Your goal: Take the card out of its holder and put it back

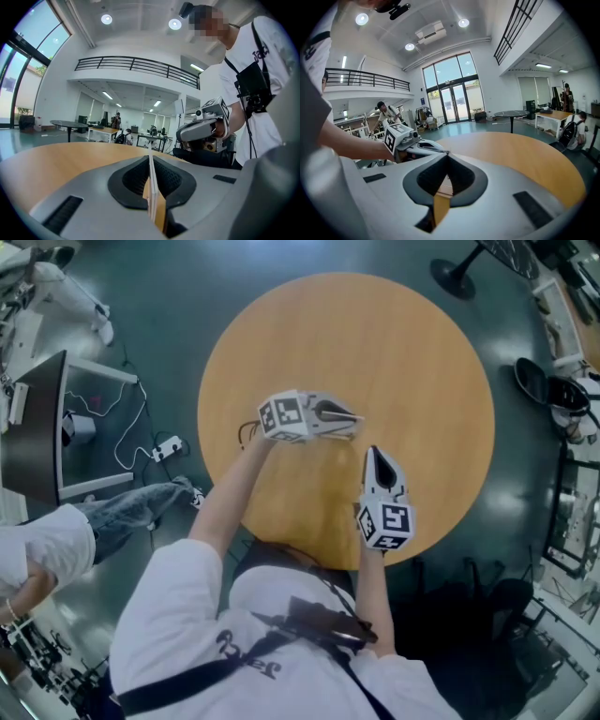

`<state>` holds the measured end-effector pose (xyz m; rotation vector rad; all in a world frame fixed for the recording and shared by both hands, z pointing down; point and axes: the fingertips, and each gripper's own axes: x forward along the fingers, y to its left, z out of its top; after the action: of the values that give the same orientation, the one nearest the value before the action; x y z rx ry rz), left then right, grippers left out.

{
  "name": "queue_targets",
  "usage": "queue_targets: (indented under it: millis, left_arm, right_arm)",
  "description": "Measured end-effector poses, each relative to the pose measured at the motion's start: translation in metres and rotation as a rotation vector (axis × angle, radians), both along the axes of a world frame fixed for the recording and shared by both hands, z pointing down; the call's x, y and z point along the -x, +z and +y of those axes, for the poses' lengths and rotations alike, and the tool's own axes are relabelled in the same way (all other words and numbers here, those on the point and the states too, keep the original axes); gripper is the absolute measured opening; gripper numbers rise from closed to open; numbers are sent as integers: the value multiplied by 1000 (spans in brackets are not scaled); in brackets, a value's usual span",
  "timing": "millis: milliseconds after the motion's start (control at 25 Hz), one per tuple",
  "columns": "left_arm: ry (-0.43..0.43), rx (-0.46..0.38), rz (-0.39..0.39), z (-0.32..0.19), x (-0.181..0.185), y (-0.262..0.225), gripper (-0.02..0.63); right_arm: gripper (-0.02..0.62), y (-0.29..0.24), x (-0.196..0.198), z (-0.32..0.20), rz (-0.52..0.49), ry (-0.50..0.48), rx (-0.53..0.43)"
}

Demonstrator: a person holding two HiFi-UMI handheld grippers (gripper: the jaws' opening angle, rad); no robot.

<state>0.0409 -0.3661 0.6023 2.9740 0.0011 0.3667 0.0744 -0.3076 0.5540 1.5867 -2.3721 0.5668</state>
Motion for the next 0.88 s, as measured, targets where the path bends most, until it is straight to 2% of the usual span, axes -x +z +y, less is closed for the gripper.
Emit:
queue_targets:
  millis: [600,720,880]
  left_arm:
    - [-25,29,-47,10,-5,45,28]
    - [-29,36,-79,11,-4,57,28]
    - [-53,78,-74,7,-6,57,28]
  right_arm:
    - [17,6,-4,-4,13,-15,21]
    - [17,9,-4,-3,11,-21,25]
    - [17,11,-5,-2,16,-33,27]
